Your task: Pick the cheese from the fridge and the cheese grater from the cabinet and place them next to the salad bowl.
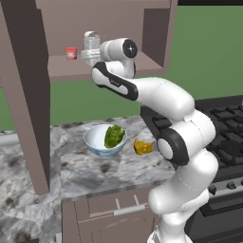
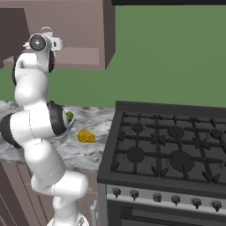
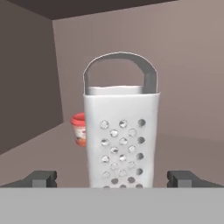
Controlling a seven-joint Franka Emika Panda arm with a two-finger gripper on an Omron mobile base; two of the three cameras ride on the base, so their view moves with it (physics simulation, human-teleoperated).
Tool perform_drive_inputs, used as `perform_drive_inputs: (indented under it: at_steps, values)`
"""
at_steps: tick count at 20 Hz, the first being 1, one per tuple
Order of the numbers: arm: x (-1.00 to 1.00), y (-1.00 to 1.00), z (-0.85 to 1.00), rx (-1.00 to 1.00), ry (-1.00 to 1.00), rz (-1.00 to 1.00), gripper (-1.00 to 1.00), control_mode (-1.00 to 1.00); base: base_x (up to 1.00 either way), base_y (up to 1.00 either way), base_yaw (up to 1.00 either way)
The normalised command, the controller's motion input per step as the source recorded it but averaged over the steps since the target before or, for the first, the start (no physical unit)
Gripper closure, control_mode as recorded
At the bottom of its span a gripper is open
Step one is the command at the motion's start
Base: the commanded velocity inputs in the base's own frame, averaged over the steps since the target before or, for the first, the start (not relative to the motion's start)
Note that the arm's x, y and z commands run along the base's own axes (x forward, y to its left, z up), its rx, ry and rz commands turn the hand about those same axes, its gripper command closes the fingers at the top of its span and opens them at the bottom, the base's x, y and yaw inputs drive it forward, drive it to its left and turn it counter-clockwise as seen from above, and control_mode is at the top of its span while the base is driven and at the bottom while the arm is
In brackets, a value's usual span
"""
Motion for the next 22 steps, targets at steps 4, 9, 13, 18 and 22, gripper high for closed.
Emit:
perform_drive_inputs:
  at_steps: [4, 9, 13, 18, 22]
  values:
    - [0.19, 0.00, 0.00, 0.00, 0.00, 0.00, -1.00, -1.00, 0.00, 0.00, 0.00]
    - [0.18, 0.00, 0.00, 0.00, 0.00, 0.00, -1.00, -1.00, 0.00, 0.00, 0.00]
    - [0.07, 0.00, 0.00, 0.00, 0.00, 0.00, -1.00, -1.00, 0.00, 0.00, 0.00]
    - [0.09, 0.01, 0.00, 0.00, 0.00, 0.00, -1.00, -1.00, 0.00, 0.00, 0.00]
    - [0.13, 0.08, 0.00, 0.00, 0.00, 0.00, -1.00, -1.00, 0.00, 0.00, 0.00]
